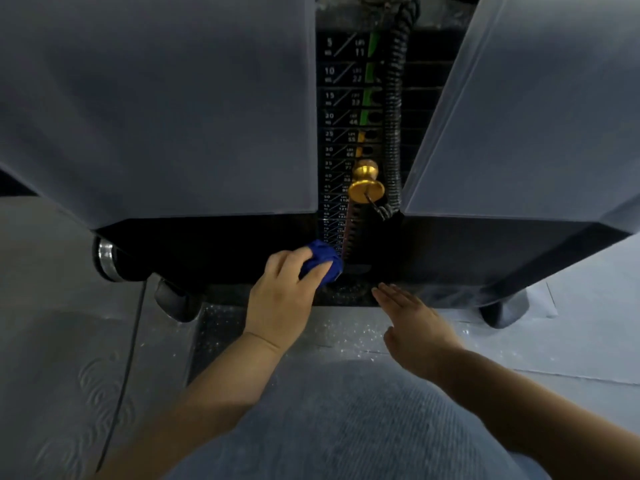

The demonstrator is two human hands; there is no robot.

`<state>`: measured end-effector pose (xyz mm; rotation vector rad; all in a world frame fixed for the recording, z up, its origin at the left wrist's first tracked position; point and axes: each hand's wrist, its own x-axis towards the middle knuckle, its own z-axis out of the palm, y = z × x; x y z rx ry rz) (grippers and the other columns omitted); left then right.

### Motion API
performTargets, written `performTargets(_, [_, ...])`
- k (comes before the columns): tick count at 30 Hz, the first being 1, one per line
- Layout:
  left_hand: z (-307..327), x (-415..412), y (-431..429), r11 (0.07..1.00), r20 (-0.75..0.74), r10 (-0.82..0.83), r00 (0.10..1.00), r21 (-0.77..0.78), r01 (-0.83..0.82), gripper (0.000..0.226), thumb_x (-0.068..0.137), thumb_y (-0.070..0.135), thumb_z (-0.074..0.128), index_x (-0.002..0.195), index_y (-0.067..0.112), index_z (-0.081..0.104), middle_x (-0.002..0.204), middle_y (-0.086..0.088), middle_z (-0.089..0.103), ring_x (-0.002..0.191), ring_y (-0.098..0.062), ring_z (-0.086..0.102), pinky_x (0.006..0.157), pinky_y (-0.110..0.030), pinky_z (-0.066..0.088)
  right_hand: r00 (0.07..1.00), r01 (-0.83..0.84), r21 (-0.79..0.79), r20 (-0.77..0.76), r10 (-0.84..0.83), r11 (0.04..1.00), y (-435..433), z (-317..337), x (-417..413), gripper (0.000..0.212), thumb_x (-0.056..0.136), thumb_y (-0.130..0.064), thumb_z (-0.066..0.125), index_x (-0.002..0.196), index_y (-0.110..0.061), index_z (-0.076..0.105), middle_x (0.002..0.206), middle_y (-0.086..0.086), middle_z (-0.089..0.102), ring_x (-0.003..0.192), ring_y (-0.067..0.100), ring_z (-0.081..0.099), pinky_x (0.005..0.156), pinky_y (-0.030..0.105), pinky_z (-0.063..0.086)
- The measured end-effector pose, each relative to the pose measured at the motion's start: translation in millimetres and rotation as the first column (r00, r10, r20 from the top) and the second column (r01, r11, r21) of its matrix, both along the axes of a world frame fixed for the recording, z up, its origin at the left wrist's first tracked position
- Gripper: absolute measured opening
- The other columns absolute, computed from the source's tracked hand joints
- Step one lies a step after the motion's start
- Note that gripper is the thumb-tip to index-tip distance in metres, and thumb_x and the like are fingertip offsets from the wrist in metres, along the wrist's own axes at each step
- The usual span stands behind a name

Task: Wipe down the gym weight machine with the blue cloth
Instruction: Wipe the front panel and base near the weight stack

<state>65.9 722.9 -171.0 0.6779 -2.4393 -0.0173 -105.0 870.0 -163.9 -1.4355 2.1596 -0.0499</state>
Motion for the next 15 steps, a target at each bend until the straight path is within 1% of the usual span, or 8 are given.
performTargets(3, [-33.0, 2.0, 5.4, 0.997, 0.146, -0.002, 0.989, 0.081, -0.009, 0.06, 0.052, -0.006, 0.084, 0.108, 0.013, 0.074, 0.122, -0.005, 0.043, 0.101, -0.029, 0.042, 0.05, -0.034, 0.053, 1.0, -0.017, -0.022, -0.009, 0.017, 1.0, 0.5, -4.8, 3.3, 0.071, 0.098, -0.02, 0.043, 0.157, -0.028, 0.005, 0.164, -0.012, 0.003, 0.149, 0.006, 0.002, 0.115, 0.024, 0.002])
performTargets(5, [-49.4, 4.3, 10.6, 0.986, 0.208, 0.008, 0.978, 0.161, -0.042, 0.064, 0.049, -0.007, 0.086, 0.108, 0.013, 0.073, 0.125, -0.005, 0.043, 0.104, -0.028, 0.042, 0.053, -0.036, 0.055, 1.0, -0.021, -0.016, -0.01, 0.02, 1.0, -0.4, -7.2, 3.7, 0.07, 0.099, -0.022, 0.043, 0.157, -0.028, 0.004, 0.164, -0.011, 0.004, 0.15, 0.006, 0.002, 0.119, 0.027, 0.005])
performTargets(7, [-54.3, 4.5, 12.5, 0.97, 0.197, 0.0, 0.98, 0.237, -0.048, 0.06, 0.053, -0.006, 0.085, 0.109, 0.014, 0.073, 0.124, -0.007, 0.051, 0.106, -0.026, 0.042, 0.057, -0.038, 0.058, 1.0, -0.027, -0.001, -0.013, 0.027, 1.0, -0.1, -8.7, 2.7, 0.07, 0.099, -0.023, 0.043, 0.157, -0.027, 0.003, 0.164, -0.01, 0.004, 0.15, 0.007, 0.002, 0.121, 0.029, 0.006])
performTargets(9, [-49.4, 9.8, 11.6, 0.956, 0.191, -0.005, 0.982, 0.289, -0.051, 0.054, 0.057, -0.003, 0.085, 0.107, 0.015, 0.074, 0.118, -0.011, 0.06, 0.105, -0.024, 0.043, 0.059, -0.037, 0.058, 0.999, -0.046, 0.003, -0.021, 0.046, 0.999, 0.6, -8.6, 2.6, 0.07, 0.099, -0.023, 0.043, 0.157, -0.027, 0.003, 0.164, -0.01, 0.003, 0.15, 0.007, 0.002, 0.121, 0.029, 0.006])
performTargets(10, [-46.8, 16.3, 9.1, 0.95, 0.188, 0.027, 0.982, 0.302, -0.084, 0.052, 0.059, -0.002, 0.085, 0.106, 0.015, 0.074, 0.117, -0.012, 0.061, 0.104, -0.025, 0.044, 0.062, -0.038, 0.057, 0.998, -0.052, -0.005, -0.022, 0.052, 0.999, 0.2, -7.9, 2.5, 0.07, 0.099, -0.023, 0.042, 0.157, -0.027, 0.003, 0.164, -0.01, 0.003, 0.15, 0.007, 0.002, 0.12, 0.028, 0.006])
performTargets(12, [-43.6, 39.5, 0.1, 0.905, 0.172, 0.2, 0.965, 0.345, -0.249, 0.046, 0.065, -0.003, 0.081, 0.108, 0.013, 0.073, 0.12, -0.016, 0.058, 0.105, -0.034, 0.05, 0.073, -0.044, 0.055, 0.998, -0.057, -0.022, -0.014, 0.056, 0.998, -2.9, -5.0, 2.9, 0.069, 0.1, -0.023, 0.042, 0.157, -0.027, 0.003, 0.164, -0.011, 0.003, 0.15, 0.006, 0.002, 0.118, 0.026, 0.005])
performTargets(13, [-42.9, 54.8, -6.3, 0.855, 0.161, 0.32, 0.934, 0.375, -0.358, 0.043, 0.071, -0.002, 0.077, 0.111, 0.012, 0.072, 0.125, -0.017, 0.054, 0.108, -0.039, 0.052, 0.081, -0.047, 0.053, 0.998, -0.057, -0.024, -0.009, 0.057, 0.998, -5.4, -3.5, 3.3, 0.069, 0.1, -0.023, 0.042, 0.157, -0.028, 0.003, 0.164, -0.011, 0.003, 0.15, 0.006, 0.002, 0.119, 0.026, 0.005])
performTargets(15, [-43.8, 86.0, -21.3, 0.699, 0.181, 0.545, 0.819, 0.441, -0.563, 0.038, 0.084, 0.003, 0.068, 0.121, 0.012, 0.066, 0.134, -0.017, 0.046, 0.117, -0.041, 0.049, 0.094, -0.05, 0.047, 0.998, -0.058, -0.016, 0.004, 0.058, 0.998, -10.4, -2.9, 4.6, 0.07, 0.1, -0.022, 0.042, 0.157, -0.029, 0.002, 0.164, -0.012, 0.002, 0.15, 0.005, 0.001, 0.122, 0.03, 0.009])
